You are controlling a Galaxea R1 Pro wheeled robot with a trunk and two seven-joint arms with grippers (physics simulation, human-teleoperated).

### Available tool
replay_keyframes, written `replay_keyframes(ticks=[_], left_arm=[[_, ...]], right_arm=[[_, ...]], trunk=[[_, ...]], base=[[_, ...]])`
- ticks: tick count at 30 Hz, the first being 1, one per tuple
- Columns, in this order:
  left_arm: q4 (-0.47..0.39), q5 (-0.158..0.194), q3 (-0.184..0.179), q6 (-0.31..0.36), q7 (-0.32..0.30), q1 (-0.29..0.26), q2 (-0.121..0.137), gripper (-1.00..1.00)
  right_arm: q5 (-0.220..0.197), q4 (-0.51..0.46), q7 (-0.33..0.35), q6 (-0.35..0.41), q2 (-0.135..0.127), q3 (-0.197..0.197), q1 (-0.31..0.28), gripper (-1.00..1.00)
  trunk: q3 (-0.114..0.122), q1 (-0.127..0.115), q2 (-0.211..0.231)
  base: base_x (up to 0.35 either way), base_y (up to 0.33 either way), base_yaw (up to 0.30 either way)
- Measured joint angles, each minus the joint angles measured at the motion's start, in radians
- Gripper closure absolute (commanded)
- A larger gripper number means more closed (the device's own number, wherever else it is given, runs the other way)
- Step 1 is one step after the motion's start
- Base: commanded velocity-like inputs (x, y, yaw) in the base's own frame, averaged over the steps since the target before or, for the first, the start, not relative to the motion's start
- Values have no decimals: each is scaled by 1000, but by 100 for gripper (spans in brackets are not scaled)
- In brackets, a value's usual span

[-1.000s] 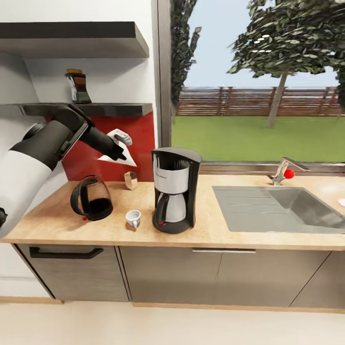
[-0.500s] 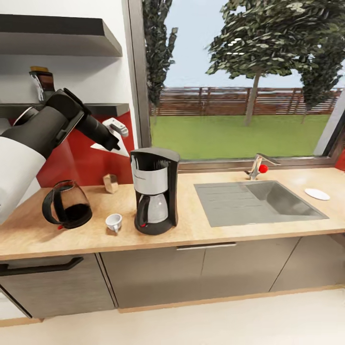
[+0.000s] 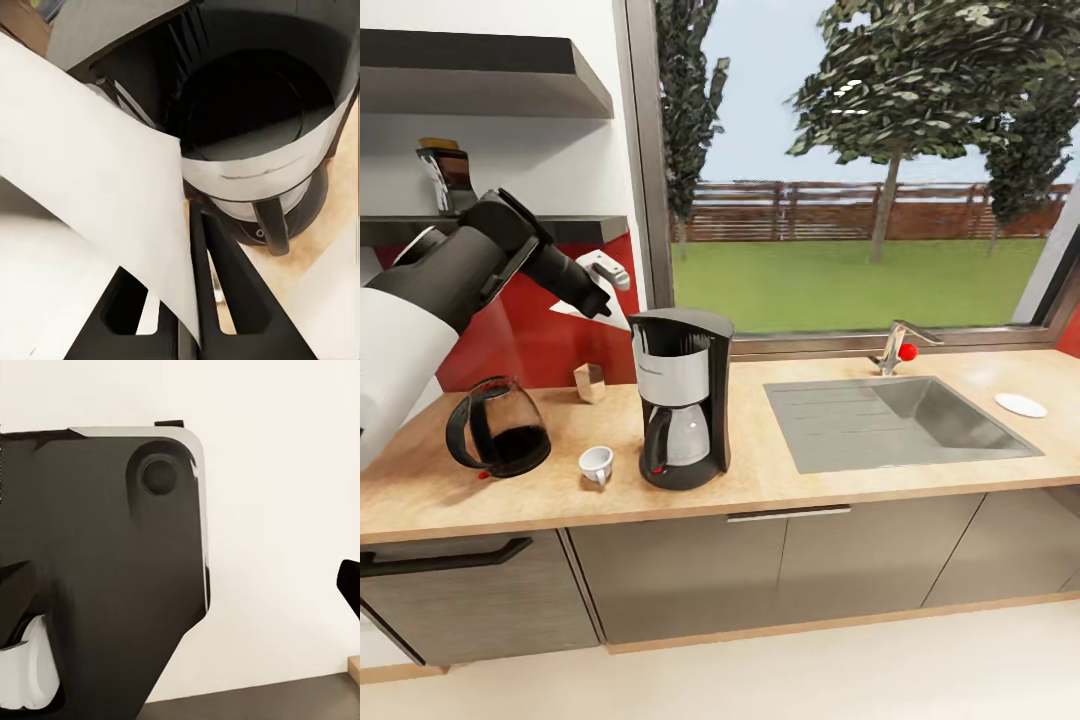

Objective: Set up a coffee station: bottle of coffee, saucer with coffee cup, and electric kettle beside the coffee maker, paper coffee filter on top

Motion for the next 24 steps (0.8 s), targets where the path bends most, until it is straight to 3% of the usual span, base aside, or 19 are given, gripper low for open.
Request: replay_keyframes(ticks=[8, 16, 22, 23, 24], left_arm=[[-1, -22, -44, 1, -7, -5, -1, 100], [-1, -43, -47, 1, -7, -5, -16, 100], [-1, -61, -47, 1, -8, -6, -16, 100], [0, -281, -47, -3, -7, -5, -16, 100], [-1, -291, -47, 0, -7, -5, -16, 100]], right_arm=[[0, 0, 1, 0, -2, 0, 0, -100], [0, -1, 1, 0, -3, 0, 0, -100], [0, -1, 2, 0, -4, 0, 0, -100], [0, -1, 2, 0, -4, 0, 0, -100], [0, -1, 2, 0, -4, 0, 0, -100]], trunk=[[0, 0, 0], [0, 0, 0], [0, 0, 0], [0, 0, 0], [0, 0, 0]], base=[[0, 0, 0], [0, 0, -1], [0, 0, -195], [0, 0, -234], [0, 0, -160]])
